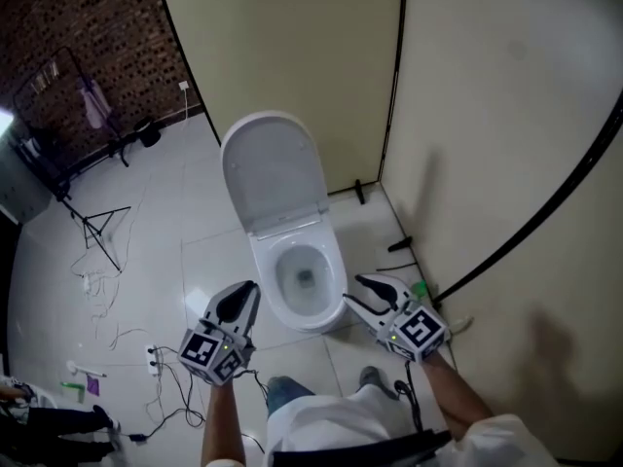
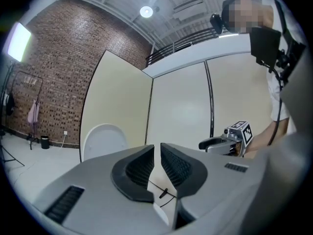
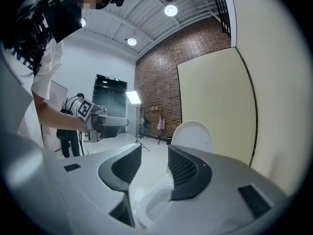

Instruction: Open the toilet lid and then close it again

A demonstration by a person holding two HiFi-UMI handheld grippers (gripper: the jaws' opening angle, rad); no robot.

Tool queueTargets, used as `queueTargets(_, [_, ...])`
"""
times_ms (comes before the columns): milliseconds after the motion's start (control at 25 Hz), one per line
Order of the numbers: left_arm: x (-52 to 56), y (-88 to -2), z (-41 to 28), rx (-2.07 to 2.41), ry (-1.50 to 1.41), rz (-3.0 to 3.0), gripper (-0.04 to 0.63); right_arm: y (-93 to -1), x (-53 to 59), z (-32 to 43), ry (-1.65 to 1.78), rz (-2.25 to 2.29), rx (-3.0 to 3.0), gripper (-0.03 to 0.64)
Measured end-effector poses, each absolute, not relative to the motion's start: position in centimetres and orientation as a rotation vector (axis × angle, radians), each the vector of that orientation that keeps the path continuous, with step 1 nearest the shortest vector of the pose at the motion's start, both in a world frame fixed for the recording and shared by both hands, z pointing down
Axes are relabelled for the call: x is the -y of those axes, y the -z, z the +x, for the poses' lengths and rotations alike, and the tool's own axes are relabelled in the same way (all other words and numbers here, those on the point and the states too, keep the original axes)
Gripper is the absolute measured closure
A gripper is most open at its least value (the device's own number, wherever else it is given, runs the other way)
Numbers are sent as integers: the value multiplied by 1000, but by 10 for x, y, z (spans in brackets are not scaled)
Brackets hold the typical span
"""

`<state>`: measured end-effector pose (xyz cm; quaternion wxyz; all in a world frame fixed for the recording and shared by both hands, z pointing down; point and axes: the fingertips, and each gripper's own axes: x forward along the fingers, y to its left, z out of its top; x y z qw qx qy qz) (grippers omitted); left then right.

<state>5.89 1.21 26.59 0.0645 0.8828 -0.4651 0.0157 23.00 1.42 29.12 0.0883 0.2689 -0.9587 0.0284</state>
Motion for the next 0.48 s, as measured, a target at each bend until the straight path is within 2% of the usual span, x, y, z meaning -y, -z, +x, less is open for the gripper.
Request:
queueTargets(200, [14, -288, 4, 1287, -103, 2708, 561, -302, 2, 201, -121, 1017, 2773, 453])
queueTargets(480, [58, -299, -106, 1106, -205, 2770, 561, -305, 11, 136, -204, 1398, 2647, 453])
